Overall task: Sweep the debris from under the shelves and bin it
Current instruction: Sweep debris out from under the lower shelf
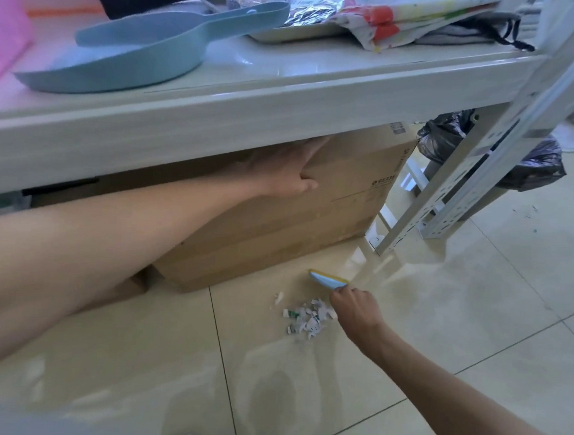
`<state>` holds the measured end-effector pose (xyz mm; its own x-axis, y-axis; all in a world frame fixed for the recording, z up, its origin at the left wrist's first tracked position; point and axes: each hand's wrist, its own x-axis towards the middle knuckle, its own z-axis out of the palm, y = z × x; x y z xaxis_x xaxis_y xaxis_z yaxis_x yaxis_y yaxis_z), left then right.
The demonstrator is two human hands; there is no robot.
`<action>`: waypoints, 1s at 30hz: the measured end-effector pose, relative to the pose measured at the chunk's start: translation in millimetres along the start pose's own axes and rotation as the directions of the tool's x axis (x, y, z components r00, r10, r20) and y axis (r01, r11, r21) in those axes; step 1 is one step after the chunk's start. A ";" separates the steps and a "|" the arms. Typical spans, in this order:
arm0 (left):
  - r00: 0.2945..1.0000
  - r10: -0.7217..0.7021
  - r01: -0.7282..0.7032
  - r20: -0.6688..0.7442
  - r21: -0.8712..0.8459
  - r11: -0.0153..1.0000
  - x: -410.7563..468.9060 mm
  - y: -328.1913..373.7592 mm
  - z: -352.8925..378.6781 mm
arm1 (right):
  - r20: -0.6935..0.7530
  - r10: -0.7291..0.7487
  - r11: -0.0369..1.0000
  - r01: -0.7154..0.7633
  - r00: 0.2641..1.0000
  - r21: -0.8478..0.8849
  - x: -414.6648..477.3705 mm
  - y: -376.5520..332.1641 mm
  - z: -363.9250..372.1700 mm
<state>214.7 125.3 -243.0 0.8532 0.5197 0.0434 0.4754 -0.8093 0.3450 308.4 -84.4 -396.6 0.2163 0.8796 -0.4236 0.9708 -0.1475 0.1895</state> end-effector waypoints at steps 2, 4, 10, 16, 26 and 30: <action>0.998 -0.065 0.065 0.018 0.009 0.998 -16.2 -11.5 -5.5 | 0.003 0.040 0.998 -0.040 0.999 0.048 -3.1 -4.0 2.6; 0.996 -0.092 0.092 -0.015 0.050 0.994 -27.9 -23.0 -1.6 | 0.032 0.027 0.996 -0.029 0.999 0.079 -11.9 -20.5 8.6; 0.997 -0.081 0.082 -0.012 0.132 0.988 -46.7 -20.8 0.9 | 0.088 -0.038 0.984 0.022 0.995 0.175 -32.0 -71.9 9.6; 0.999 -0.041 0.040 0.005 0.196 0.980 -79.0 -9.5 -10.6 | -0.010 0.153 0.961 -0.147 0.988 0.235 -51.2 -51.6 -28.6; 0.984 -0.162 0.157 0.078 0.065 0.985 -138.4 36.0 -56.1 | -0.122 0.479 0.751 -0.333 0.869 0.571 -97.1 -16.5 -103.7; 0.976 -0.198 0.199 0.087 -0.004 0.980 -164.2 54.0 -71.0 | -0.187 0.497 0.736 -0.297 0.848 0.609 -119.0 -7.3 -135.5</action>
<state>85.0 15.7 -165.0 0.7575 0.6440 -0.1074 0.6350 -0.6885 0.3503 261.4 -126.7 -227.6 0.6459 0.7569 -0.0994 0.7135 -0.6449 -0.2740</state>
